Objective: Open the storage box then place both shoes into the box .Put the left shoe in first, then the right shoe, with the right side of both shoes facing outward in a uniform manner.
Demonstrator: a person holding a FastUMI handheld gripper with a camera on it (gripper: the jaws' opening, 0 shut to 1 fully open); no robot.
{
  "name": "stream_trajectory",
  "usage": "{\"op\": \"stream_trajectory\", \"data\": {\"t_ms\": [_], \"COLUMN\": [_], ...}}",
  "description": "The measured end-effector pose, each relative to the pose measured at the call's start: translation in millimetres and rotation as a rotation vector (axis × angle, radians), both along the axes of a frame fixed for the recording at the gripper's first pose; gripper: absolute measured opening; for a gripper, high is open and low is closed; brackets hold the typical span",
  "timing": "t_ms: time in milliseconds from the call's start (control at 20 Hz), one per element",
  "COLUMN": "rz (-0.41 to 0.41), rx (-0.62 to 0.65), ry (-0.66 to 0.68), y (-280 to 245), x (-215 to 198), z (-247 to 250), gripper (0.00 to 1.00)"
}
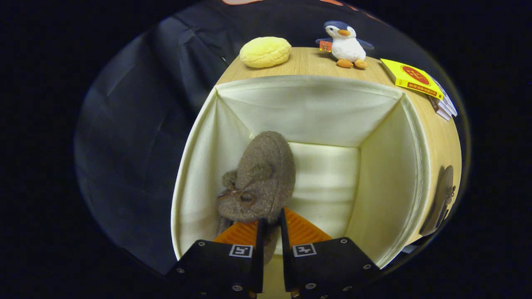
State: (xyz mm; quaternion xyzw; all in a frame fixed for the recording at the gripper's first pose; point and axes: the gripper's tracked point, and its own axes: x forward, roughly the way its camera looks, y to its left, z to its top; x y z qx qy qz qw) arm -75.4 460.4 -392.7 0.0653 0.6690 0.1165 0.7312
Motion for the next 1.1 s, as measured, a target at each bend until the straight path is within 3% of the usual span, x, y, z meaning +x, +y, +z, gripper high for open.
{"op": "stream_trajectory", "data": {"t_ms": [100, 150, 300, 550, 850, 1100], "rz": [-0.003, -0.012, -0.013, -0.016, -0.108, -0.210], "rx": [0.043, 0.087, 0.214, 0.285, 0.179, 0.035], "ry": [0.004, 0.000, -0.058, -0.209, -0.277, -0.266], "y": [-4.2, -4.1, -13.2, -79.6, -220.1, -335.3], "x": [-2.1, -0.5, 12.3, 27.7, 11.2, -18.6], "z": [8.8, 17.8, 56.2, 107.0, 93.3, 63.6], "gripper": [0.26, 0.35, 0.50, 0.77, 0.92, 0.93]}}
